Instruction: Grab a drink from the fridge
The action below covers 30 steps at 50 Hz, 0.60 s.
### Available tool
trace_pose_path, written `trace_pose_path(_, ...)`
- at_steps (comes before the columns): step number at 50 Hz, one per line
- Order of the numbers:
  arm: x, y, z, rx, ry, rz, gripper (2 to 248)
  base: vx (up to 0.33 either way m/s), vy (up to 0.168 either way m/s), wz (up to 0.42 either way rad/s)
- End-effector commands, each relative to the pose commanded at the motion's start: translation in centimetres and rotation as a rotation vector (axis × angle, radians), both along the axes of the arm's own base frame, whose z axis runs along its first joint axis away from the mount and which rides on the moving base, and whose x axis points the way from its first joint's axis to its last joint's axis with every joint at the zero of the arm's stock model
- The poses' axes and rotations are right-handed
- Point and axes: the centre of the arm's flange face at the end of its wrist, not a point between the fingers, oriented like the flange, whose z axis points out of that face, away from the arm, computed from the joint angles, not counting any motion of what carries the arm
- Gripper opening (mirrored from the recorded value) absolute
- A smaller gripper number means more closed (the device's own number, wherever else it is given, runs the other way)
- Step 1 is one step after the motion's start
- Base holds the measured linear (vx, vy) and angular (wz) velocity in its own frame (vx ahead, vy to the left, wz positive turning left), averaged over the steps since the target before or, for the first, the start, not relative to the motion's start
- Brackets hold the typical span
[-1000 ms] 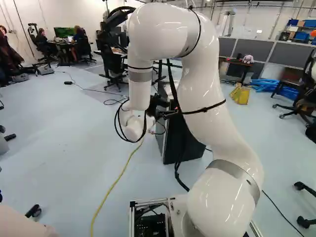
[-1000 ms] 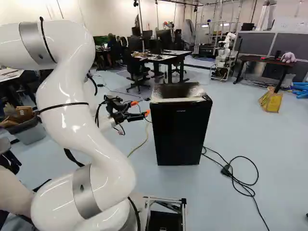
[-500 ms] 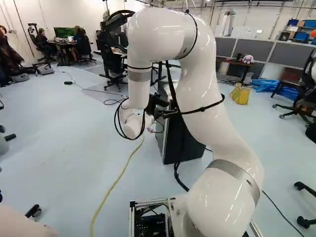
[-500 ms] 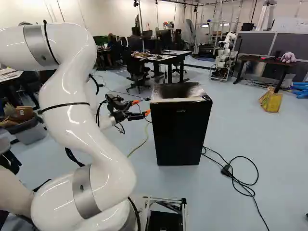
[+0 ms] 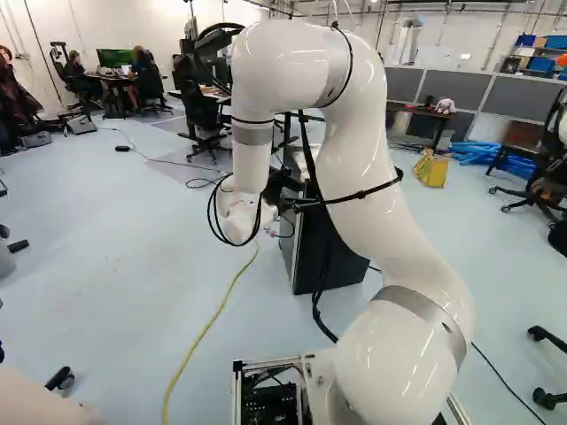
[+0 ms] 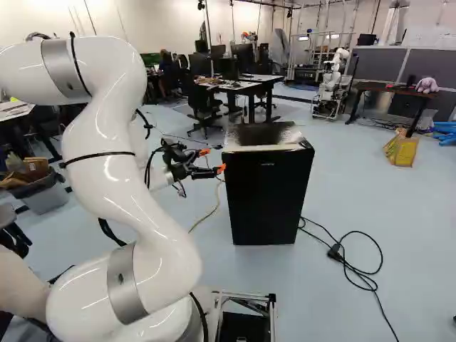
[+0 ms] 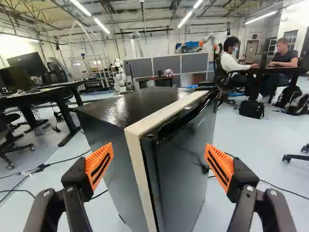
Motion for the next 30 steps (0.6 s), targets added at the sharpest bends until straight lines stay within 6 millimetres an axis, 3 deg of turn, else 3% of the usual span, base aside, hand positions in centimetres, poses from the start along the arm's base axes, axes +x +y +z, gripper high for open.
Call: trace_pose_path(30,1.7,-0.5,-0.7,0.068,0.02,-0.08,247,0.0,0.0,0.0)
